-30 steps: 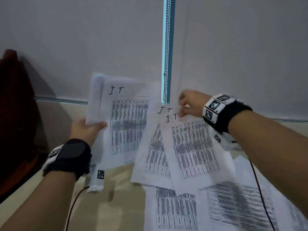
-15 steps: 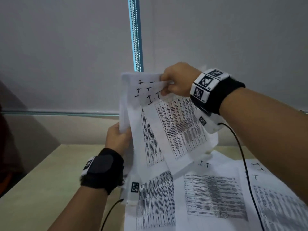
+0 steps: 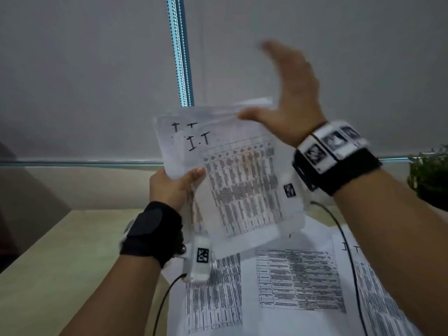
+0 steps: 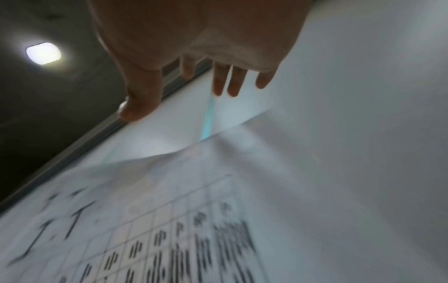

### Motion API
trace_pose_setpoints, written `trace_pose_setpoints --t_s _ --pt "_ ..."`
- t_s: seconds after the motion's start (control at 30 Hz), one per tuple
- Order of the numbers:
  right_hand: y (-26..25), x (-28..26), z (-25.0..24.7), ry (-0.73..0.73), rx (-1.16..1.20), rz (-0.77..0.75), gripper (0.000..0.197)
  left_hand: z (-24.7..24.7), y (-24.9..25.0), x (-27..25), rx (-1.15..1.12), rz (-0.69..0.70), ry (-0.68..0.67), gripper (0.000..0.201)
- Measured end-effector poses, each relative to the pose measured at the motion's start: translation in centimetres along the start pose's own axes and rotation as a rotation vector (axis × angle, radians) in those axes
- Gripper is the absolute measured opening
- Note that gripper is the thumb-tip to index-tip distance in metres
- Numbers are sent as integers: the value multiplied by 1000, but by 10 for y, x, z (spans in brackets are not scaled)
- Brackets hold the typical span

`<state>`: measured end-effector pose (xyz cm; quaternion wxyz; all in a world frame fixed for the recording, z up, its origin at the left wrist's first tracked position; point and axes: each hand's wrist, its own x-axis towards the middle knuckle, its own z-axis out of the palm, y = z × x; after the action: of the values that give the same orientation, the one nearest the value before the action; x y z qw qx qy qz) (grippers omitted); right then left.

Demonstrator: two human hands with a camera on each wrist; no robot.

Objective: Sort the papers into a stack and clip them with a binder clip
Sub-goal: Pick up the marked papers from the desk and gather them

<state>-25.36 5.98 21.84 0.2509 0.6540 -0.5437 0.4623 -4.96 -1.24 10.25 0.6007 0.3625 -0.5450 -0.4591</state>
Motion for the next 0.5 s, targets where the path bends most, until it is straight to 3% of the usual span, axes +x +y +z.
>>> trace_pose_setpoints --t_s 0.03,0.07,0.1,0.17,0.2,0.3,0.33,0.43,0.5 --pt "16 -17 -2 68 155 182 109 -6 0 4 17 4 6 29" --pt "26 -33 -4 46 337 401 120 -12 0 7 33 2 12 24" --pt "41 -51 2 -35 511 609 129 -16 1 10 40 5 6 19" --pt "58 -81 15 -193 704 816 125 -17 2 14 23 15 -15 13" --pt "63 -88 22 -219 712 838 113 -15 3 16 11 29 -26 12" --pt "62 -98 37 -131 735 830 50 -2 3 17 -54 74 -41 12" --pt "60 -101 41 -97 778 845 47 2 1 15 -82 88 -53 19" --pt "52 -131 60 -78 870 957 67 5 -26 7 -99 23 -107 44" --pt "45 -155 77 -136 774 1012 60 5 -47 -3 -5 -49 -135 38"
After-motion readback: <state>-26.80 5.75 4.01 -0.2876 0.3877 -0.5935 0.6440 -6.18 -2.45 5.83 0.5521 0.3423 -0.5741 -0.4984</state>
